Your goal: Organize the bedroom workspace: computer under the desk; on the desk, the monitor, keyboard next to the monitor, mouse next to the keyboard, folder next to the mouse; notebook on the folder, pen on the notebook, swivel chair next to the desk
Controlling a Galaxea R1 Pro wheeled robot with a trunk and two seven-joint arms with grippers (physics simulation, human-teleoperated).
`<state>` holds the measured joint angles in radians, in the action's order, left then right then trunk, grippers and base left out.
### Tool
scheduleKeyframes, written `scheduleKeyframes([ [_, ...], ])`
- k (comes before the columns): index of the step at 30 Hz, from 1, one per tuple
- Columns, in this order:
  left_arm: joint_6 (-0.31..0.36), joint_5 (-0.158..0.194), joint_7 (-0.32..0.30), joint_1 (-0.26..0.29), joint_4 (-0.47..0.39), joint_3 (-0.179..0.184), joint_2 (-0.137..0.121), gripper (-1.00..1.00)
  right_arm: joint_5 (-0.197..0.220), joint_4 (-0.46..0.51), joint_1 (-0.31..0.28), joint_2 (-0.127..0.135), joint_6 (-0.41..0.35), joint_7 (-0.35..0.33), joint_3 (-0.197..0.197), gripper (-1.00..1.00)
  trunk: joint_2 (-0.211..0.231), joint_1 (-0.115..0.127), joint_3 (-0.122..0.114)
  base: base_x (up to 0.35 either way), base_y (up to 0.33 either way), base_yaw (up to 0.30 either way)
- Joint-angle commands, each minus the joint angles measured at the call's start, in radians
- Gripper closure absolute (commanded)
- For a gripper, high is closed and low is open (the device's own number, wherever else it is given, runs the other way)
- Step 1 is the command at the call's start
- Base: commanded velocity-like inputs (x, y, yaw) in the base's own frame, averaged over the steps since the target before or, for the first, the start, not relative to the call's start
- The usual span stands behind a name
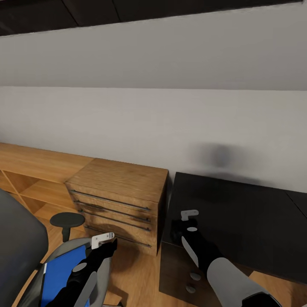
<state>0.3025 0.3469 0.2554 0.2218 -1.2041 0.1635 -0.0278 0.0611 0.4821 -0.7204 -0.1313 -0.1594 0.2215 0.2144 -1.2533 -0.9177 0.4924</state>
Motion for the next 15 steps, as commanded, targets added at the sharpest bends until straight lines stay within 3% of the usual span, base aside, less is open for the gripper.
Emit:
scheduleKeyframes([
  [1,0.003,0.01,0.01,0.001,-0.002,0.004,-0.001,-1.0,0.006,0.002,-0.001,0.001,-0.006,0.009,0.008,-1.0,-0.001,0.0,0.001,0.0,0.0,0.0],
  [15,0.003,0.012,0.01,0.001,-0.001,0.004,-0.001,-1.0,0.006,0.044,-0.001,0.002,-0.007,0.01,0.009,-1.0,-0.001,0.0,0.001,0.0,0.0,0.0],
])
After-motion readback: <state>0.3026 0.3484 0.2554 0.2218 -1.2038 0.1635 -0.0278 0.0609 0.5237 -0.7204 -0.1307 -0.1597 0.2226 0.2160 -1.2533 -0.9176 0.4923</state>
